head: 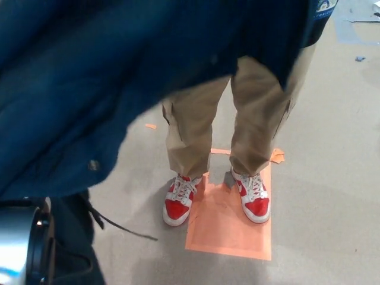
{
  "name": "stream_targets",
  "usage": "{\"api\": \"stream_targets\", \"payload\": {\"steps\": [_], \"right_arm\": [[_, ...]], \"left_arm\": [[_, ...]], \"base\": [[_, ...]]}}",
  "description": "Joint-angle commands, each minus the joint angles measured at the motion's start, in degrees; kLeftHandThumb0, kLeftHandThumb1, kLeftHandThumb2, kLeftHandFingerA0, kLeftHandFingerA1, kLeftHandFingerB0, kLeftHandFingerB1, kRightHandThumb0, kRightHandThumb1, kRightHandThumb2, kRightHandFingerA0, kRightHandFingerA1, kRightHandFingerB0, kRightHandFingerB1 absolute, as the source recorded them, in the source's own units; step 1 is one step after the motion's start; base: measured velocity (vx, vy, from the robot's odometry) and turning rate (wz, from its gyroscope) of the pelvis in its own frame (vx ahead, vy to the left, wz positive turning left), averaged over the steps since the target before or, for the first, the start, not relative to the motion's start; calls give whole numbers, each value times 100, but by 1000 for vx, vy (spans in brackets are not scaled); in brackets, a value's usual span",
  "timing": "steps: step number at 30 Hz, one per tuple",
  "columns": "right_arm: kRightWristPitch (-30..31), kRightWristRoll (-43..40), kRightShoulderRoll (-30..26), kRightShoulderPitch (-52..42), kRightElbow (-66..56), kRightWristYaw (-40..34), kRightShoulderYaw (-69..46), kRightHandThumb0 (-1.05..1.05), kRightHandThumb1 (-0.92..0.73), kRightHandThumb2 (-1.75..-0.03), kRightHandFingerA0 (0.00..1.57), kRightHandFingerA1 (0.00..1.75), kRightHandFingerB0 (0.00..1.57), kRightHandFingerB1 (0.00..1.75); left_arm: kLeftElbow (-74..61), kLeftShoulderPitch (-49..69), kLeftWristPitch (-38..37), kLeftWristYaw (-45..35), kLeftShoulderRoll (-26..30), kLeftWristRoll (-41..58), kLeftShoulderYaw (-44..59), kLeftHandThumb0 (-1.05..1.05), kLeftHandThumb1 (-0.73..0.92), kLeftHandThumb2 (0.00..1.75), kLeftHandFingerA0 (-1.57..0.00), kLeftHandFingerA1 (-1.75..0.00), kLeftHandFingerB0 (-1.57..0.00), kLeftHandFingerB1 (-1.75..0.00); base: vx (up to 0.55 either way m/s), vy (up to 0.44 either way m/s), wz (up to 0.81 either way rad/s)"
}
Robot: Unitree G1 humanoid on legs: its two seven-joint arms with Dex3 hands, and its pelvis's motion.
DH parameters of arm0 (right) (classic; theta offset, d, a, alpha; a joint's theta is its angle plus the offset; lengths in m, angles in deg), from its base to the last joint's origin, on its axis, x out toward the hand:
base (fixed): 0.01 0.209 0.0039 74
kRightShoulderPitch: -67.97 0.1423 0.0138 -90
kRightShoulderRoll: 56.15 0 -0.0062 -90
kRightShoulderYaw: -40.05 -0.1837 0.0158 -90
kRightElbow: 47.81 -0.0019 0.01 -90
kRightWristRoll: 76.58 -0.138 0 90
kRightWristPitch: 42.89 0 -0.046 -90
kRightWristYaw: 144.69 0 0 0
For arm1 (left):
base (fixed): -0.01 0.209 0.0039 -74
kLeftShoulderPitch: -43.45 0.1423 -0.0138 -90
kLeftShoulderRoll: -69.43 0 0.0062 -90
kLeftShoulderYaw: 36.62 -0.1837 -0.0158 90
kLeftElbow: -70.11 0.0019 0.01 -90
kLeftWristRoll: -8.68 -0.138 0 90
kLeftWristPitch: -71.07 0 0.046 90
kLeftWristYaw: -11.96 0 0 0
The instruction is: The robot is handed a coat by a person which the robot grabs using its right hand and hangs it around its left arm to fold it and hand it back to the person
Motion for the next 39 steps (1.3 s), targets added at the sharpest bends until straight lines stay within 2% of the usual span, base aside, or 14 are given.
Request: {"api": "stream_targets", "payload": {"steps": [1, 9, 11, 15, 16, 17, 18, 28, 29, 30, 32, 35, 36, 39], "right_arm": [[-87, -427, -410, -4025, -1197, 694, -345, -30, -90, -67, 120, 59, 115, 69], [-1824, 752, -725, -5635, 497, -9, 914, -31, -87, -67, 117, 58, 111, 71], [-2139, 1127, -835, -5692, 1106, -405, 1201, -29, -85, -66, 110, 82, 107, 81], [-2374, 1999, -1354, -5438, 2803, -1221, 1991, -29, -85, -65, 105, 67, 91, 72], [-2498, 2067, -1433, -5381, 3080, -1368, 2088, -28, -85, -64, 95, 103, 87, 89], [-2564, 2123, -1485, -5339, 3278, -1489, 2170, -28, -85, -64, 95, 103, 87, 89], [-2501, 2234, -1589, -5214, 3703, -1545, 2335, -29, -85, -65, 92, 63, 76, 61], [-1913, 2354, -1667, -4770, 5810, -1761, 3366, -35, -85, -66, 105, 54, 105, 65], [-1826, 2266, -1615, -4733, 6031, -1682, 3413, -40, -84, -66, 97, 52, 93, 58], [-1766, 2171, -1609, -4628, 6333, -1412, 3525, -73, -81, -65, 29, 32, 24, 29], [-1618, 1917, -1616, -4410, 6777, -741, 3587, -90, -66, -98, 9, 18, 9, 13], [-1400, 1755, -1699, -4060, 7291, -86, 3737, -88, -51, -92, 0, 3, 0, 1], [-1416, 1778, -1715, -4007, 7362, -58, 3793, -93, -56, -94, 0, 1, 0, 0], [-1618, 1714, -1868, -3862, 7559, -43, 3896, -96, -55, -93, 0, 0, 0, 0]], "left_arm": [[19, -185, -156, -129, 588, 60, 217, -73, 68, 104, -2, -35, -5, -35], [-59, -254, -31, -145, 664, 124, 279, -77, 65, 101, -2, -38, -7, -39], [-69, -265, 10, -126, 679, 135, 297, -91, 72, 100, -1, -36, -10, -41], [-132, -292, 8, -115, 750, 124, 317, -74, 66, 103, -3, -34, -5, -35], [-142, -293, -23, -157, 762, 139, 330, -85, 71, 102, -8, -28, -9, -29], [-148, -286, -53, -205, 770, 160, 347, -85, 71, 102, -8, -28, -9, -29], [-186, -324, -60, -232, 792, 170, 355, -84, 71, 102, -9, -28, -9, -28], [-295, -357, -132, -373, 880, 213, 403, -84, 72, 102, -8, -29, -8, -25], [-312, -358, -91, -358, 868, 241, 430, -85, 70, 102, -9, -31, -9, -27], [-321, -373, -39, -356, 853, 278, 462, -86, 69, 101, -9, -30, -9, -26], [-331, -414, 15, -371, 832, 326, 504, -86, 68, 101, -9, -29, -9, -26], [-418, -394, -60, -446, 855, 330, 507, -77, 82, 66, -10, -25, -8, -24], [-429, -394, -71, -464, 864, 334, 511, -85, 69, 101, -9, -31, -8, -27], [-419, -404, -100, -510, 901, 324, 516, -85, 69, 101, -9, -31, -8, -26]], "base": [[0, 0, 0], [0, 0, 0], [0, 0, 0], [0, 0, 0], [0, 0, 0], [0, 0, 0], [0, 0, 0], [0, 0, 0], [0, 0, 0], [0, 0, 0], [0, 0, 0], [0, 0, 0], [0, 0, 0], [0, 0, 0]]}}
